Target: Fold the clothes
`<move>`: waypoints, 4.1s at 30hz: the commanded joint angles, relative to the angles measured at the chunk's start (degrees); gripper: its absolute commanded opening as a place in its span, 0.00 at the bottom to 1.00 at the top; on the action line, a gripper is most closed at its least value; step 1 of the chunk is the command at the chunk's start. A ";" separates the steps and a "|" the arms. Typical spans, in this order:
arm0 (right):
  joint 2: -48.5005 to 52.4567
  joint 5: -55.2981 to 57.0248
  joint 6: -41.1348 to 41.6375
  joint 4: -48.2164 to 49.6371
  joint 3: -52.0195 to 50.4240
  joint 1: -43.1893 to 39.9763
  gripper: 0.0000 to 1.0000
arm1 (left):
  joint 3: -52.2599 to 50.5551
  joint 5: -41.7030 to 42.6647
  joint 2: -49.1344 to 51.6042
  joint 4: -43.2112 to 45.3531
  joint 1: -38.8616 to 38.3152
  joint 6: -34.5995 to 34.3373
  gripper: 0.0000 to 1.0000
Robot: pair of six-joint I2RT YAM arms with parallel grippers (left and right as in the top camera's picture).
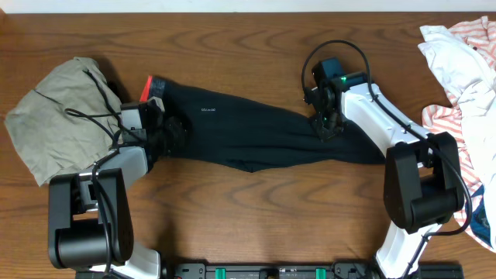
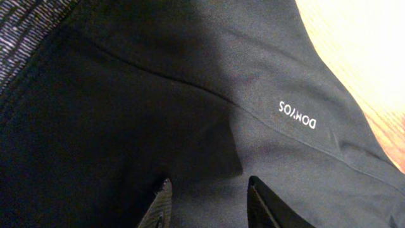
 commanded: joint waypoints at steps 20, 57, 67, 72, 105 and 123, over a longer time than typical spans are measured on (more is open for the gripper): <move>-1.36 0.72 1.51 6.51 0.00 -13.31 0.48 | -0.55 -2.97 0.48 -2.29 0.20 1.05 0.40; 0.13 2.36 10.21 4.22 -0.02 -23.43 0.01 | -0.55 -2.93 0.48 -3.98 0.20 1.25 0.40; -6.97 8.22 24.52 1.14 0.37 -27.96 0.01 | -0.55 -2.93 0.48 -3.98 0.20 1.25 0.40; -7.85 8.59 25.81 1.44 0.37 -29.59 0.01 | -0.55 -2.93 0.48 -3.98 0.20 1.25 0.40; -7.82 -8.90 18.34 2.80 -9.81 -38.51 0.38 | -0.55 -2.91 0.48 -4.20 0.20 1.25 0.40; -7.82 -9.33 18.34 10.19 -15.19 -38.51 0.16 | -0.55 -2.93 0.48 -4.20 0.20 1.22 0.40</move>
